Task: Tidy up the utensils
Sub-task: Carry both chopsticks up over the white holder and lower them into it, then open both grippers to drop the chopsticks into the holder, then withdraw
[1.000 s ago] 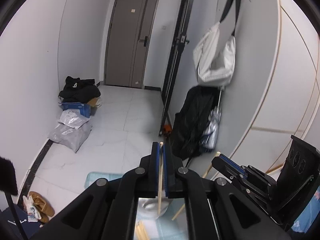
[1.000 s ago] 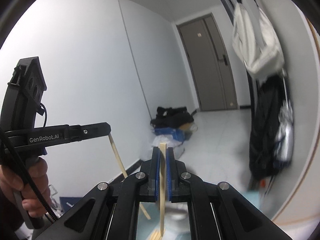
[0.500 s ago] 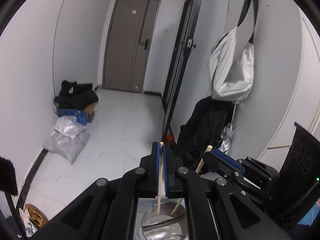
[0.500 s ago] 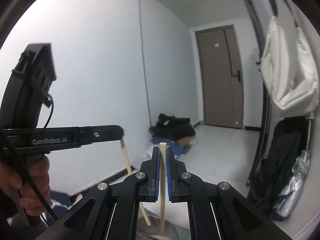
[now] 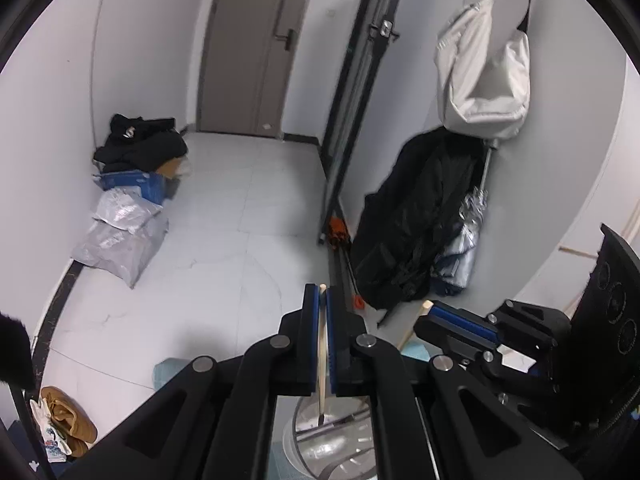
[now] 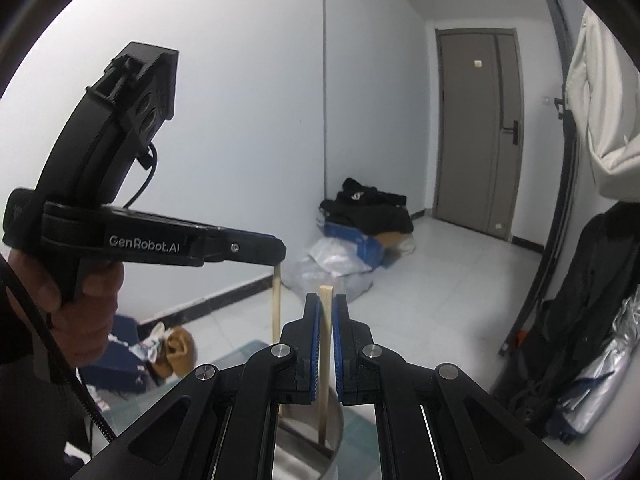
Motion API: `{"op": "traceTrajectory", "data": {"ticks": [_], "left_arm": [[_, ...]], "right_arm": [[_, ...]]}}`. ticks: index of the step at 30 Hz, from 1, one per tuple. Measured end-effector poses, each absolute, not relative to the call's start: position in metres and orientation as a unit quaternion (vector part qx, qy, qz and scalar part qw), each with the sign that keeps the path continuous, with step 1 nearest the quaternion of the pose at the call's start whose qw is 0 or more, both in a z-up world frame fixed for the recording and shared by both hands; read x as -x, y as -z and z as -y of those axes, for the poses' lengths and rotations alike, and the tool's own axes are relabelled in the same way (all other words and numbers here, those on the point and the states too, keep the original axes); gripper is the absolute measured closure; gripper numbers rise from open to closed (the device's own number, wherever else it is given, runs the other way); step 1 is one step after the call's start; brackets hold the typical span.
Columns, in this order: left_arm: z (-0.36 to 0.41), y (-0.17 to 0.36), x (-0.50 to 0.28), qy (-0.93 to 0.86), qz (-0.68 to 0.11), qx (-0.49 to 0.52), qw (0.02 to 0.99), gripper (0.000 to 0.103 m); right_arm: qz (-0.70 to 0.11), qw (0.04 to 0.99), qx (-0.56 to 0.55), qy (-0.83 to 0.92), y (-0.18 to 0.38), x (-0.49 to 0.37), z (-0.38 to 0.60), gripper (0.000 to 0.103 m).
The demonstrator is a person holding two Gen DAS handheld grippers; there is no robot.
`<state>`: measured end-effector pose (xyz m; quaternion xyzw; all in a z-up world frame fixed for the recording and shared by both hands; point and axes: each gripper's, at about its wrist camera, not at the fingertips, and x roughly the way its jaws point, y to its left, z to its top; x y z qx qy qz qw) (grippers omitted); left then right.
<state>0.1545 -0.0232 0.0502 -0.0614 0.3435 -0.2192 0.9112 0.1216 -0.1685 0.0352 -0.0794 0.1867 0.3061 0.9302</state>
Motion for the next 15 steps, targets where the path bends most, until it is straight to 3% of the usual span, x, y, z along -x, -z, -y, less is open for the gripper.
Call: {"op": "traceTrajectory", "data": {"ticks": [9, 12, 15], "left_arm": [[0.019, -0.044, -0.16, 0.196, -0.397, 0.061, 0.895, 0.097], [0.013, -0.05, -0.15, 0.174, -0.385, 0.053, 0.905, 0.094], [0.006, -0.056, -0.14, 0.16, -0.375, 0.064, 0.911, 0.069]], "right_arm": [[-0.215, 0.916, 0.089, -0.326, -0.02, -0.124, 0.16, 0.097], [-0.225, 0.917, 0.076, -0.321, -0.019, -0.117, 0.164, 0.086], [-0.223, 0.921, 0.049, -0.316, -0.021, -0.107, 0.175, 0.078]]}}
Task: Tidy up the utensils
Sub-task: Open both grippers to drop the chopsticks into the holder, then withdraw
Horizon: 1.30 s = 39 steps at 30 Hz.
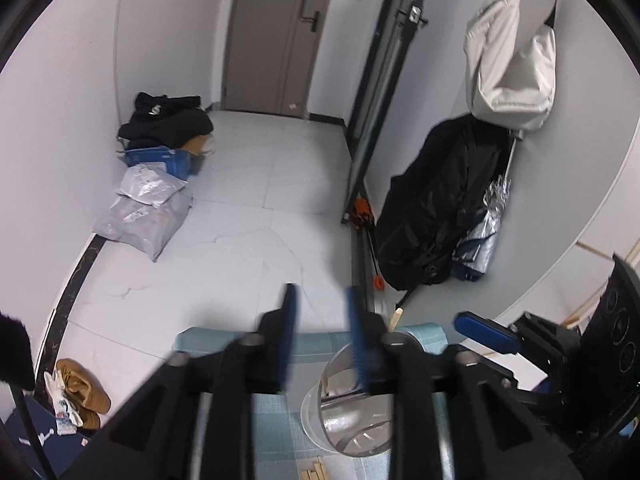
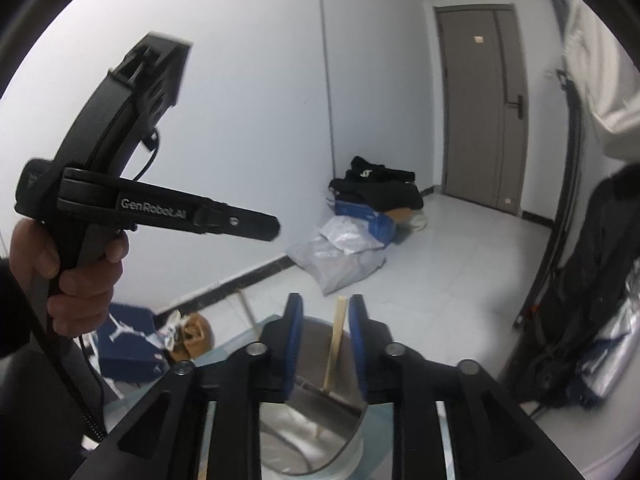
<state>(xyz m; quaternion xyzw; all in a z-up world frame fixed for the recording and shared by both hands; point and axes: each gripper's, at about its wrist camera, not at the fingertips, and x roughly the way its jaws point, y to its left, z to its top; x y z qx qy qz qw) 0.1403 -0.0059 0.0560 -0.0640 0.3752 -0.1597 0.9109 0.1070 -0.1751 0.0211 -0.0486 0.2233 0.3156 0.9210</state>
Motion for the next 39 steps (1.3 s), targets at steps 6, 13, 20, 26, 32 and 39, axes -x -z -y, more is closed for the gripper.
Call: {"op": "traceTrajectory", "data": {"ticks": [6, 13, 20, 26, 32, 39], "left_arm": [[-0.007, -0.074, -0.106, 0.105, -0.319, 0.083, 0.938, 0.033], [-0.013, -0.09, -0.065, 0.059, -0.272, 0.083, 0.957, 0.017], [-0.015, -0.086, -0.03, 0.037, -0.237, 0.081, 0.967, 0.009], [-0.016, -0.072, -0.008, 0.038, -0.23, 0.079, 0.969, 0.009], [-0.015, -0.052, 0.007, 0.037, -0.228, 0.076, 0.97, 0.009], [-0.018, -0.025, 0.021, 0.029, -0.223, 0.091, 0.97, 0.009]], "right_arm": [[-0.209, 0.933, 0.014, -0.294, -0.035, -0.08, 0.184, 0.058], [-0.191, 0.945, -0.022, -0.264, -0.052, -0.036, 0.185, 0.04], [-0.187, 0.949, -0.043, -0.249, -0.055, -0.002, 0.182, 0.036], [-0.181, 0.955, -0.049, -0.229, -0.05, 0.026, 0.18, 0.03], [-0.192, 0.957, -0.056, -0.21, -0.036, 0.044, 0.181, 0.028], [-0.219, 0.956, -0.047, -0.19, -0.012, 0.055, 0.18, 0.025]]}}
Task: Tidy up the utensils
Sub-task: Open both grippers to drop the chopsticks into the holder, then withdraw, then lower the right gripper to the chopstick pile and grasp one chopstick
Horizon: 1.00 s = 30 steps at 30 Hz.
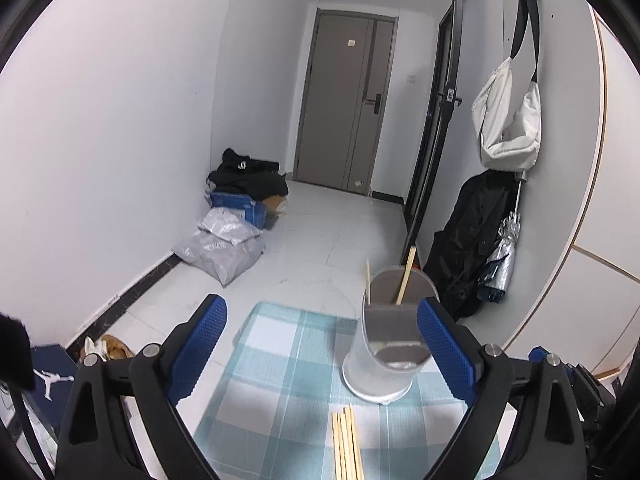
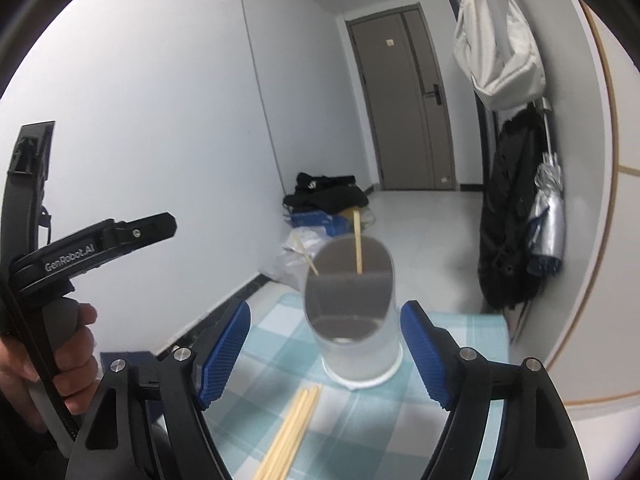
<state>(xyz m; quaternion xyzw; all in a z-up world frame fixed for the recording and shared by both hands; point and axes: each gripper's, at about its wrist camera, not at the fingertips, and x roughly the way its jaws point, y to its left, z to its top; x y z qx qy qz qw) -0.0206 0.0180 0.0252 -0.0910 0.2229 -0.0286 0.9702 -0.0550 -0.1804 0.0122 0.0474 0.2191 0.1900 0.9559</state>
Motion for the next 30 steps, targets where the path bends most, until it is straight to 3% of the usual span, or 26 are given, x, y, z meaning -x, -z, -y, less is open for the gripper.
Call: {"op": "traceTrajectory", "data": {"ticks": [12, 30], "left_arm": [[-0.027, 0.039, 0.002, 0.003, -0.312, 0.1, 0.945, 0.009], [-0.055, 0.054, -0.02, -0.014, -0.367, 0.137, 0.92, 0.009]], "right_arm": [[-0.282, 0.944, -0.029, -0.169, 0.037, 0.048, 0.175, 0.024], [-0.44, 0.884, -0.009, -0.157, 0.112, -0.009, 0.143, 0.024]]}}
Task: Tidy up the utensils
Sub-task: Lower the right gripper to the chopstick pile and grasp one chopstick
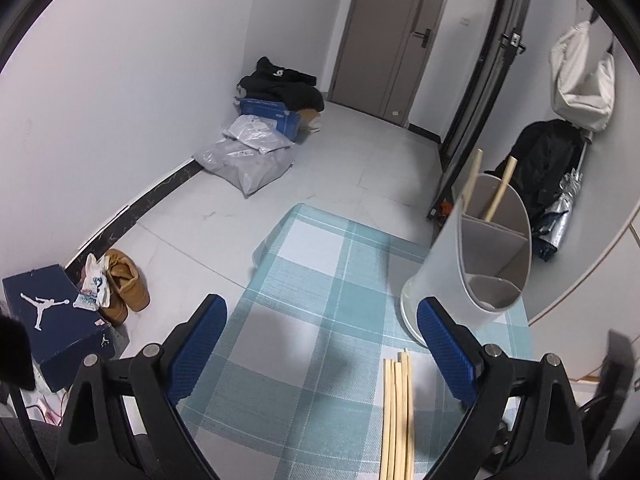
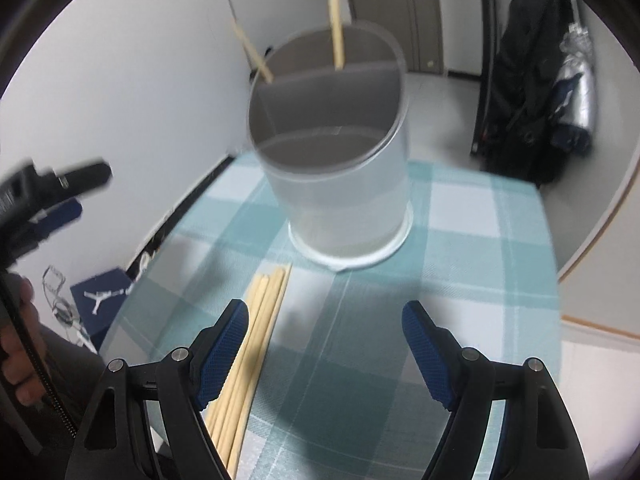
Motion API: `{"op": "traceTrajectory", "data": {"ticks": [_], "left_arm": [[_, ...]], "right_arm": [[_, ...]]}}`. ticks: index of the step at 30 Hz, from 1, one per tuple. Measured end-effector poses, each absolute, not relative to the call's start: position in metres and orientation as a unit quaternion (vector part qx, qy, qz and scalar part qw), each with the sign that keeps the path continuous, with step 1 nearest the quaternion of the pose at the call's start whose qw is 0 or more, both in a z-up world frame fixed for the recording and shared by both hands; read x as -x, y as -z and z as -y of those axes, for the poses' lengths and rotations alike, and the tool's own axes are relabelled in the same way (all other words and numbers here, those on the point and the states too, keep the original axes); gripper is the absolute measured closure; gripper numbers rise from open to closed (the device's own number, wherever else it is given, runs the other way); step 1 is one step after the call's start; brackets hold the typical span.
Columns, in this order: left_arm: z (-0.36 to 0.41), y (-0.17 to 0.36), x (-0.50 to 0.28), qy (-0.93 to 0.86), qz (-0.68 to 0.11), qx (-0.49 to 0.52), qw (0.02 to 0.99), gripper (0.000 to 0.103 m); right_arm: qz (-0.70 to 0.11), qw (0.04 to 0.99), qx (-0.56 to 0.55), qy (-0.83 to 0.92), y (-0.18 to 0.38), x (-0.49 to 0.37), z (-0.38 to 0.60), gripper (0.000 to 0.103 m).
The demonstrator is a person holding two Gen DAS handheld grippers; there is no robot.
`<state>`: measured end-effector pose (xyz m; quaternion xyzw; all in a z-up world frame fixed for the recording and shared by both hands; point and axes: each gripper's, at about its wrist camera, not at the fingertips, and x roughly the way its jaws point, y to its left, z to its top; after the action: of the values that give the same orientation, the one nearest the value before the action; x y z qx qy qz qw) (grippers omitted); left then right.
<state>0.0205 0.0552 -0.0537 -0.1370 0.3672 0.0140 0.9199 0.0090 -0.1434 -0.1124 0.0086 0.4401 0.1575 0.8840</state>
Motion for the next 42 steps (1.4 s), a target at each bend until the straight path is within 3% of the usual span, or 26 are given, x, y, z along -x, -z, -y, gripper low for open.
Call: {"op": "traceTrajectory", "data": {"ticks": [5, 12, 14, 18, 24, 42], "left_arm": [[-0.066, 0.054, -0.022, -0.021, -0.375, 0.156, 0.914, 0.009], [-0.074, 0.059, -0.025, -0.026, -0.391, 0.175, 0.903, 0.009], [-0.075, 0.059, -0.026, -0.03, -0.392, 0.173, 0.903, 0.009], [-0.076, 0.057, -0.026, -0.033, -0.393, 0.174, 0.902, 0.009], [-0.076, 0.056, -0.025, -0.035, -0.393, 0.175, 0.902, 0.009], [-0.08, 0.056, -0.025, -0.037, -0.399, 0.18, 0.899, 0.009]], "right_arm": [[-0.472, 0.867, 0.005, -0.161, 0.132, -0.018, 0.126, 0.027], [-0.518, 0.836, 0.014, -0.179, 0.152, -0.028, 0.108, 0.051], [-0.516, 0.838, 0.025, -0.176, 0.152, -0.028, 0.105, 0.053], [-0.518, 0.835, 0.04, -0.181, 0.15, -0.025, 0.1, 0.074], [-0.521, 0.835, 0.042, -0.17, 0.15, -0.025, 0.105, 0.09], [-0.534, 0.826, 0.052, -0.175, 0.136, -0.015, 0.128, 0.09]]}}
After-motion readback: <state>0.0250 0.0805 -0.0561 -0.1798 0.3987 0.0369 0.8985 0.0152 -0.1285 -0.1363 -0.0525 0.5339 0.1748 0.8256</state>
